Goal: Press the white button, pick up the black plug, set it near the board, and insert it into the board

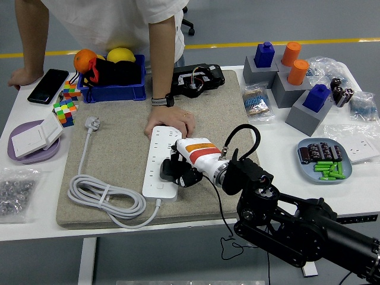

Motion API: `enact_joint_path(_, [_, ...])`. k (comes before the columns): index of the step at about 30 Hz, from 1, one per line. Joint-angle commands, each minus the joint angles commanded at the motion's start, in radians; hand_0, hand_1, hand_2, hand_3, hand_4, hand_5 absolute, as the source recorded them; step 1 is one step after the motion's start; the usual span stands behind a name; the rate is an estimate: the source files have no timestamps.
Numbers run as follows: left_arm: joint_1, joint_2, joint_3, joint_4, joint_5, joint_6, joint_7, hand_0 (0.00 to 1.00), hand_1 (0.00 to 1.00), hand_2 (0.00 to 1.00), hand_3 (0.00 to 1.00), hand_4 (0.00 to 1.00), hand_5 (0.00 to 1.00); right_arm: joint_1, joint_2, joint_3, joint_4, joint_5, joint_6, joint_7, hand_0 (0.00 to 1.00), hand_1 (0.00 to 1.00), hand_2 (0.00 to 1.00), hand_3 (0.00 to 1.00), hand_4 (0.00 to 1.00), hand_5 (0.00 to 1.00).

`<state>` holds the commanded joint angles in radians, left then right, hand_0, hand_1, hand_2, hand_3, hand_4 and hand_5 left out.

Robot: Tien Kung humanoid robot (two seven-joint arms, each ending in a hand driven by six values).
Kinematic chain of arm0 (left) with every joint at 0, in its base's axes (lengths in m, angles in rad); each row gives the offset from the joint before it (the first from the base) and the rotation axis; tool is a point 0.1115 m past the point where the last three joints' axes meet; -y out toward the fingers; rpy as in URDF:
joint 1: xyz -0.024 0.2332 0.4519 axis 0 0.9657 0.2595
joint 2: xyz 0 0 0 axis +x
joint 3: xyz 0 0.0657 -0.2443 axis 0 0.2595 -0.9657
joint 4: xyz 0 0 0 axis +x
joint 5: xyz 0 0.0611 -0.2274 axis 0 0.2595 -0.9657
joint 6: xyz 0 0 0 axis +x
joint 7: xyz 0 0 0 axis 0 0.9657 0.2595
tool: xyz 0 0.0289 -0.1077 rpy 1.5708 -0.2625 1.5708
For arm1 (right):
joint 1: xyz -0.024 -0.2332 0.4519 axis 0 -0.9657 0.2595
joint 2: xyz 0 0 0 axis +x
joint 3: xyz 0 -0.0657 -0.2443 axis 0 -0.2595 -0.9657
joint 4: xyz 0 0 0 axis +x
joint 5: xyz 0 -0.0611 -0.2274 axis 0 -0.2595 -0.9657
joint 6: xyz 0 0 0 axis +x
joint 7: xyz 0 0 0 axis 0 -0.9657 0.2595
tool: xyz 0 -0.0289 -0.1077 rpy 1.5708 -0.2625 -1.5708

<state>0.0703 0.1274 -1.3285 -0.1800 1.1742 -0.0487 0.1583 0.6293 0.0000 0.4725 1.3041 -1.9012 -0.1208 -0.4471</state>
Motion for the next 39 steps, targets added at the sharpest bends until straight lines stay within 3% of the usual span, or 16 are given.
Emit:
enact_joint_path(22, [-0.002,0.002,0.0,0.0,0.002,0.0,0.001,0.654,0.655,0.652,0.651,0.621,0.01,0.084,0.0,-0.092,-0.063,0.023,0.002,0.005,0.31,0.381,0.43,0.483,0.748,0.002])
enact_joint_path(39, [-0.003,0.002,-0.001,0.0,0.004,0.0,0.003,0.654,0.655,0.652,0.651,0.621,0.01,0.129,0.0,-0.092,-0.029,0.022,0.009,0.0,0.31,0.379,0.429,0.482,0.749,0.002])
